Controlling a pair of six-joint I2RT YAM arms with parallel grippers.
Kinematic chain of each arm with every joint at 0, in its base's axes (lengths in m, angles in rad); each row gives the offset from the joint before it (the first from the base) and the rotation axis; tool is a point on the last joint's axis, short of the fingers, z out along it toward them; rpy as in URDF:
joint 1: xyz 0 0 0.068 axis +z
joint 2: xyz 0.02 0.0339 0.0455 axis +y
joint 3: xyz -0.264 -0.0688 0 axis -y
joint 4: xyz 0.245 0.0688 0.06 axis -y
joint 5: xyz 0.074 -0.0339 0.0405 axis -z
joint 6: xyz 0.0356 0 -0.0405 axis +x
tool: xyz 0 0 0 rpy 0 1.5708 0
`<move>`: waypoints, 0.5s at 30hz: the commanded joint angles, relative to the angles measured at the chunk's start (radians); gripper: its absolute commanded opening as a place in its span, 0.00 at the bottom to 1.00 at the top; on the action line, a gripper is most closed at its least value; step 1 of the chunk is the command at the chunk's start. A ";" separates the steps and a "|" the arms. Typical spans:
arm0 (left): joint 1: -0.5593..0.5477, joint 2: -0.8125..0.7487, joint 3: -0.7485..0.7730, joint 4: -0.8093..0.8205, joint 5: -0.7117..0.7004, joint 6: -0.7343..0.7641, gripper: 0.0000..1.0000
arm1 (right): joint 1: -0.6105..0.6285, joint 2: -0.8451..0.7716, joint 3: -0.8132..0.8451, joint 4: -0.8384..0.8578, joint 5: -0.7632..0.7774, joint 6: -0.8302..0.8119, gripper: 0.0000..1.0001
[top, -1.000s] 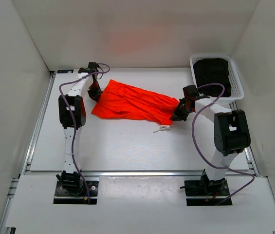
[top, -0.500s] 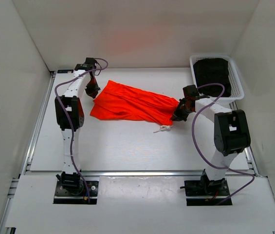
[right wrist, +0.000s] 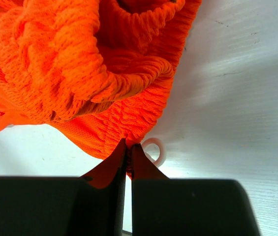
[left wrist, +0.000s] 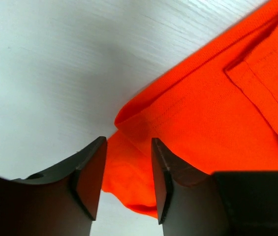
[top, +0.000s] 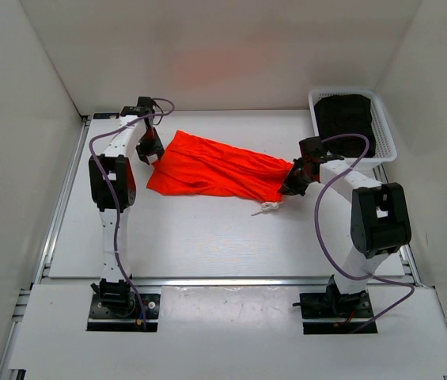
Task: Fold and stack the shorts
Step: Fold the shorts
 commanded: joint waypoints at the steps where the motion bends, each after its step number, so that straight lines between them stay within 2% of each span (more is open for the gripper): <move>1: 0.034 0.008 0.010 0.022 0.059 0.001 0.53 | 0.001 -0.035 -0.005 -0.018 0.012 -0.027 0.00; 5: 0.034 0.033 0.021 0.031 0.069 0.010 0.55 | 0.001 -0.035 -0.005 -0.018 0.012 -0.027 0.00; 7: 0.034 0.042 0.033 0.031 0.069 0.010 0.51 | 0.001 -0.024 -0.005 -0.018 0.003 -0.027 0.00; 8: 0.034 0.042 0.033 0.031 0.069 0.010 0.47 | 0.001 -0.024 -0.005 -0.018 0.003 -0.027 0.00; 12: 0.034 0.042 0.054 0.031 0.058 0.010 0.14 | 0.001 -0.024 -0.005 -0.018 0.003 -0.027 0.00; 13: 0.034 0.042 0.054 0.031 0.058 0.010 0.10 | 0.001 -0.024 -0.005 -0.018 0.003 -0.027 0.00; 15: 0.034 0.005 0.054 0.031 0.049 0.010 0.10 | 0.001 -0.024 -0.005 -0.018 0.003 -0.027 0.00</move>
